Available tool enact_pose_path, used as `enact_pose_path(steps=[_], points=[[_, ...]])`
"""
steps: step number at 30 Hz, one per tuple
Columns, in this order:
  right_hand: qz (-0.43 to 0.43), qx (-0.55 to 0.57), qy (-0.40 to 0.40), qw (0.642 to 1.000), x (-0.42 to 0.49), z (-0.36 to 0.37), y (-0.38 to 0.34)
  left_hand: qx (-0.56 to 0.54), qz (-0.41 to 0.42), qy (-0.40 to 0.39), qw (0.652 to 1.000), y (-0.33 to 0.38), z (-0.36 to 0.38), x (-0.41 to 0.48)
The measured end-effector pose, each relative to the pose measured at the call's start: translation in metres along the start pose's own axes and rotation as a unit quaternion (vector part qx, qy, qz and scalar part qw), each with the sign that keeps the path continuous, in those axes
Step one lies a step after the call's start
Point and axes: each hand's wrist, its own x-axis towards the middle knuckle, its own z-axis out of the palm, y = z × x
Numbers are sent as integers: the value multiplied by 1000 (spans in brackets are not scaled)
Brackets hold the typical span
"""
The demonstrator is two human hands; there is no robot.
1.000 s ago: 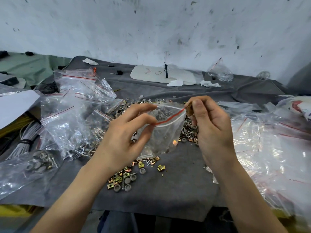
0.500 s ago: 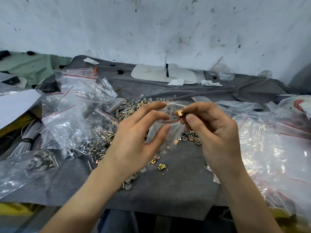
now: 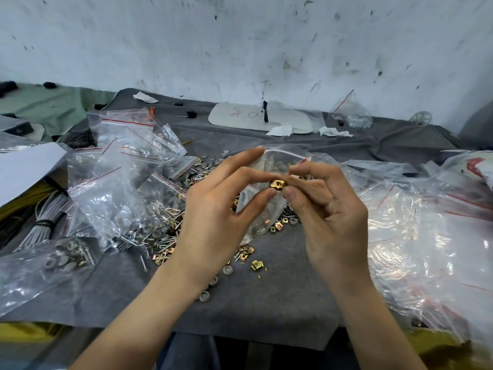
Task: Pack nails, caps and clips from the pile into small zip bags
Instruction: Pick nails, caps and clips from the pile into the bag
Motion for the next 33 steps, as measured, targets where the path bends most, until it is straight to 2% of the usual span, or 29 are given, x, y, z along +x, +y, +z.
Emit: enact_pose_path(steps=[5, 10, 15, 33], points=[[-54, -109, -25, 992, 0, -4, 0, -51, -27, -19, 998, -5, 1, -1], [-96, -205, -49, 973, 7, -17, -1, -59, -15, -29, 998, -7, 2, -3], [-93, -213, -69, 970, 5, -17, 0, -99, -48, -56, 992, -10, 3, -4], [-94, -227, -78, 966, 4, -16, 2, -124, -62, -72, 988, -13, 0, -2]])
